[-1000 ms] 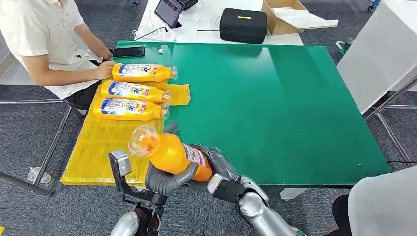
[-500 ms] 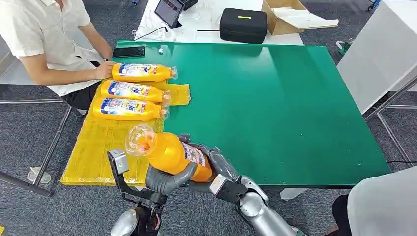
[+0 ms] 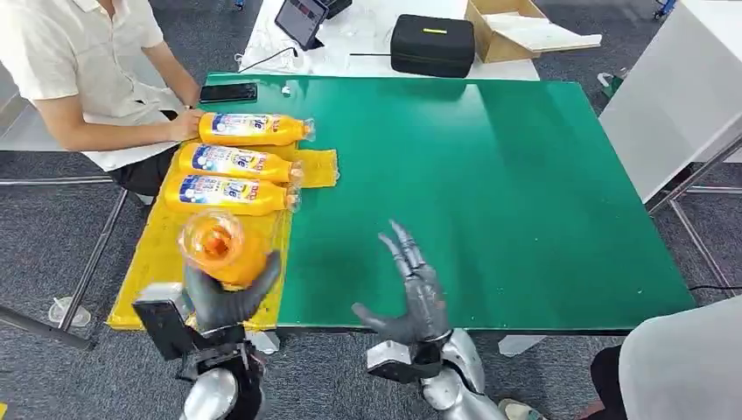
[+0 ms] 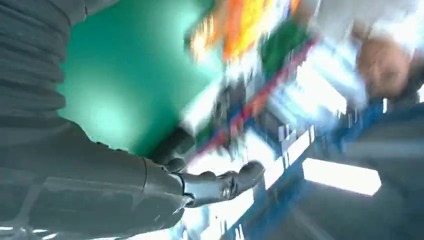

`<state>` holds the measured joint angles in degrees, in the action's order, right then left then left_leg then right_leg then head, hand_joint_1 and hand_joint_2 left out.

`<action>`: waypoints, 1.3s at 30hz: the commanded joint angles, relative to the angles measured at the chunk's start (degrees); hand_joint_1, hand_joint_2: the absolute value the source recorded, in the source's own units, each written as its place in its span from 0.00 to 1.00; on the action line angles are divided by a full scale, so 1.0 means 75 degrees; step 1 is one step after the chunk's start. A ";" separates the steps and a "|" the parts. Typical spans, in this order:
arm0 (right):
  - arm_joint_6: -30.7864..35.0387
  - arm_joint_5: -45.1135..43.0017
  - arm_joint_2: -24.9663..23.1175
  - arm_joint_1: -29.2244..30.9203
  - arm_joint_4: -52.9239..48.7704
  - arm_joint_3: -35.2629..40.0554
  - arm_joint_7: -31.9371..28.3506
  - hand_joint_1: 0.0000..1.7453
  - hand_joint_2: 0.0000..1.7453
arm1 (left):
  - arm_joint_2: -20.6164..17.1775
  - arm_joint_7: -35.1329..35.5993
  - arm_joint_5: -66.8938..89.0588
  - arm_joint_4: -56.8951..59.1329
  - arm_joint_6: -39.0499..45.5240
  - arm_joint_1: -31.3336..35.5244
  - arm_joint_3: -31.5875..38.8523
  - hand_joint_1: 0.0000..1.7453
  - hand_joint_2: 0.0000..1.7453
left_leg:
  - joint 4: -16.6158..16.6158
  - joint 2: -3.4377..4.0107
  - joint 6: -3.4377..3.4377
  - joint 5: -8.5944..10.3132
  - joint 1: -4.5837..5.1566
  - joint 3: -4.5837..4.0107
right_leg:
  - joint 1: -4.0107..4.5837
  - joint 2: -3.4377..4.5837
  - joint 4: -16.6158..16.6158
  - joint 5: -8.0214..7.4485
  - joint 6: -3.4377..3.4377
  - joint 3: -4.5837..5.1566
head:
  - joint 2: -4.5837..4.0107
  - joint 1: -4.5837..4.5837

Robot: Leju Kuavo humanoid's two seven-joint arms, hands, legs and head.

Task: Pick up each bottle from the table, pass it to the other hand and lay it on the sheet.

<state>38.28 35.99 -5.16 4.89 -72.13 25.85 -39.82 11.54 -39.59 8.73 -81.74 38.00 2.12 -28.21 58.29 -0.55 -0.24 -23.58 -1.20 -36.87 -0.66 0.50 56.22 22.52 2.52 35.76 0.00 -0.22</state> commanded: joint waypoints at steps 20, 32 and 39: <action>0.0230 -0.0112 -0.0387 -0.0077 -0.1229 -0.1594 -0.0023 0.00 1.00 | -0.0243 0.2583 0.6949 0.6323 -0.0777 0.2892 0.1863 1.00 1.00 | -0.0021 0.0016 -0.0002 0.0001 0.0005 0.0065 | 0.0001 0.0001 -0.0014 0.0002 -0.0017 -0.0059 | 0.0000 -0.0003; 0.0230 -0.0541 -0.0283 0.0210 -0.0575 -0.1256 -0.0023 0.00 1.00 | -0.0450 0.3336 0.7463 0.7620 -0.1517 0.3593 0.1162 1.00 1.00 | -0.0012 0.0022 0.0000 -0.0004 0.0004 0.0062 | 0.0001 0.0007 -0.0003 0.0008 -0.0018 -0.0057 | 0.0000 0.0000; 0.0230 -0.0730 -0.0262 0.0320 -0.0368 -0.1136 -0.0023 0.00 1.00 | -0.0486 0.3504 0.7409 0.7900 -0.1987 0.3714 0.1127 0.89 1.00 | -0.0008 0.0028 0.0002 0.0003 0.0002 0.0036 | 0.0001 0.0017 -0.0001 -0.0004 -0.0012 -0.0030 | 0.0000 -0.0003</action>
<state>40.04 31.58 -8.94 4.19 -81.20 15.15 -39.98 10.25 -14.29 64.35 -30.44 25.66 26.38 -16.72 58.29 -0.53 -0.18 -23.49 -1.20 -36.90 -0.67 0.51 56.27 22.47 2.51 35.78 0.00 -0.24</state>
